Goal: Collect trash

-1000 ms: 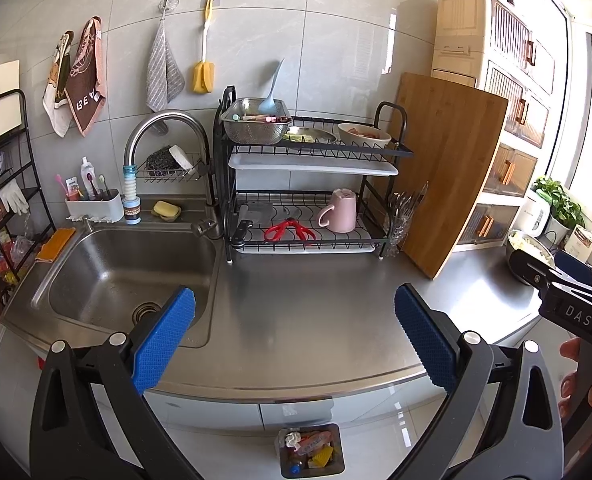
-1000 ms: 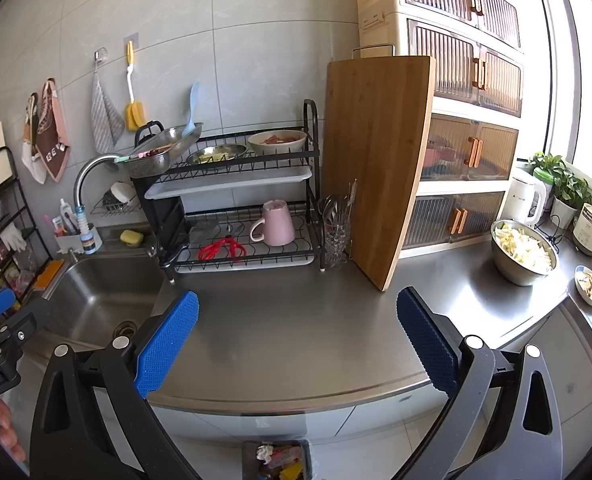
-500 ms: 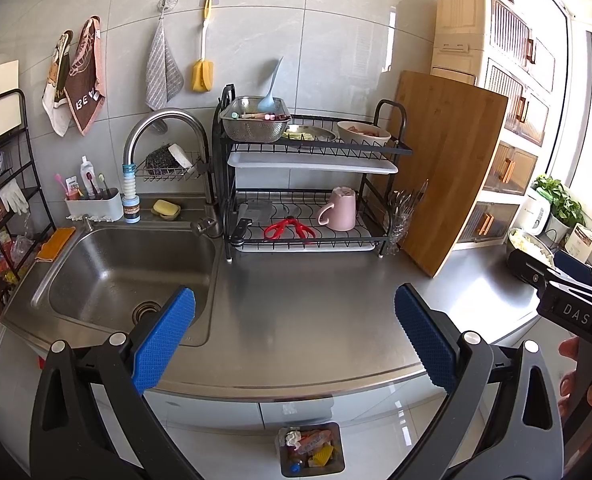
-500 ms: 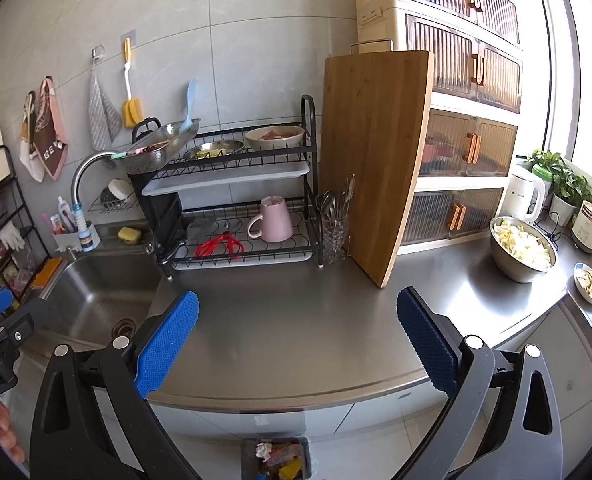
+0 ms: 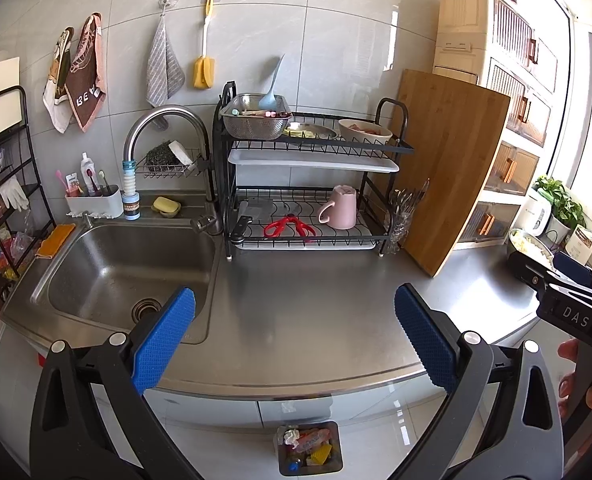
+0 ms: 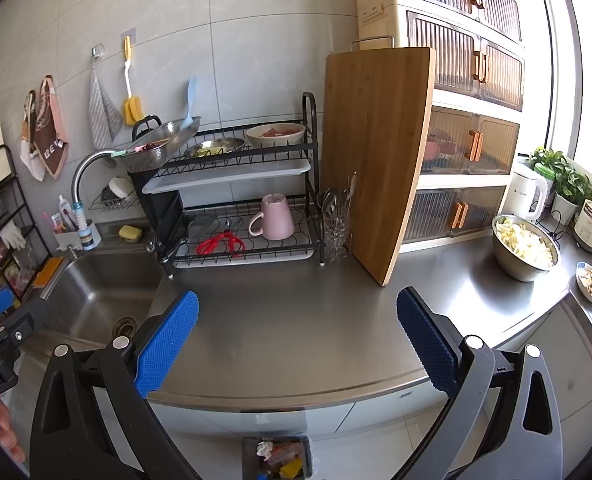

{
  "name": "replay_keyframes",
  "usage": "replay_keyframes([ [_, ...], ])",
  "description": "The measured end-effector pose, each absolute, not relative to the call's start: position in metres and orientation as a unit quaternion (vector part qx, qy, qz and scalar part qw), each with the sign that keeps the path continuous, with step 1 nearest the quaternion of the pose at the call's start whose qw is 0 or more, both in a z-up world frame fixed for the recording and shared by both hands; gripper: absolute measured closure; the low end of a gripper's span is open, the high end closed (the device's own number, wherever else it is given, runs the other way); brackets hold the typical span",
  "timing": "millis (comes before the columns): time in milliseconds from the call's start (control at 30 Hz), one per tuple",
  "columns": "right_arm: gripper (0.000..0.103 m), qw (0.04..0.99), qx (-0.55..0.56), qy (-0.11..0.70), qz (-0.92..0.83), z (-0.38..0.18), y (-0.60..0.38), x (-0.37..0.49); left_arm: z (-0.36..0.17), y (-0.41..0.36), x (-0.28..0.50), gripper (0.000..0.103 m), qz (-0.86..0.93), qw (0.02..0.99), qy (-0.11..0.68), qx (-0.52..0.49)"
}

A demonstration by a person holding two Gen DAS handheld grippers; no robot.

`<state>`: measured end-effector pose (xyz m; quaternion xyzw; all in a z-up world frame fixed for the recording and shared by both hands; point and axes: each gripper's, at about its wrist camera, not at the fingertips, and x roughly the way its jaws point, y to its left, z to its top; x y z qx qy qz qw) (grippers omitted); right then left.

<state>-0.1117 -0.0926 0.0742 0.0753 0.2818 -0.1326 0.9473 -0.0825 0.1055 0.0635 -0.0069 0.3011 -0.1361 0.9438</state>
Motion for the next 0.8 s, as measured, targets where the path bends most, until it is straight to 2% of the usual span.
replay_keyframes([
  [800, 0.003, 0.945, 0.087, 0.29, -0.12, 0.0666, -0.1001, -0.1043, 0.0642, 0.0987, -0.0786, 0.008, -0.112, 0.949, 0.294, 0.014],
])
